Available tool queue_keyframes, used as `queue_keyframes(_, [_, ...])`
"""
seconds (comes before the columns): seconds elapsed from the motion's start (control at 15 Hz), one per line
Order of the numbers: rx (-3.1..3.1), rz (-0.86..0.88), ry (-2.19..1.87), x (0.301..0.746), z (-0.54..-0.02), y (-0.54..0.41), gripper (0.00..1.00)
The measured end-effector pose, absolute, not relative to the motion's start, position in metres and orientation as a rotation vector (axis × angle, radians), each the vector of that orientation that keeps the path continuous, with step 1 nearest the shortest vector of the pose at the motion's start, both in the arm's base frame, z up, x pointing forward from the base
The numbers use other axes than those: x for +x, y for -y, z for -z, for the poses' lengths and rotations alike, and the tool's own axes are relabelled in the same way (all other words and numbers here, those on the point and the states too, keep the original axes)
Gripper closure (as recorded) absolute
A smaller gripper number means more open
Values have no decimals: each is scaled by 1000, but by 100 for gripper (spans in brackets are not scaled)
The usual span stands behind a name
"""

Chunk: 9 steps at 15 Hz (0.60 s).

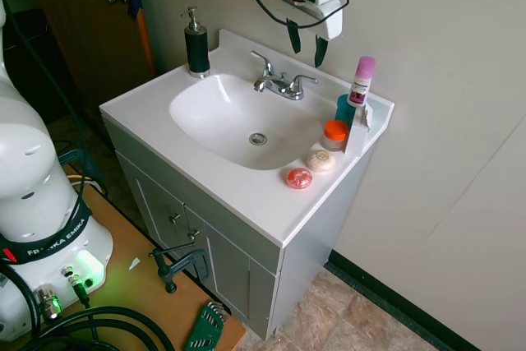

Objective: Turn on the cold water

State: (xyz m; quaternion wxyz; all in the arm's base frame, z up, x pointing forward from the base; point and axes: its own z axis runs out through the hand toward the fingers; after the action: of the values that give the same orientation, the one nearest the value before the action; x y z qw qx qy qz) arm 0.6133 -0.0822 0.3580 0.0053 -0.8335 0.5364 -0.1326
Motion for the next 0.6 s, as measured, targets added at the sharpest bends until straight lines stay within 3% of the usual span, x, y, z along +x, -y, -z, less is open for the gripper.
queue_keyframes(0.6, [-2627, 426, -1750, 615, -317, 110, 0])
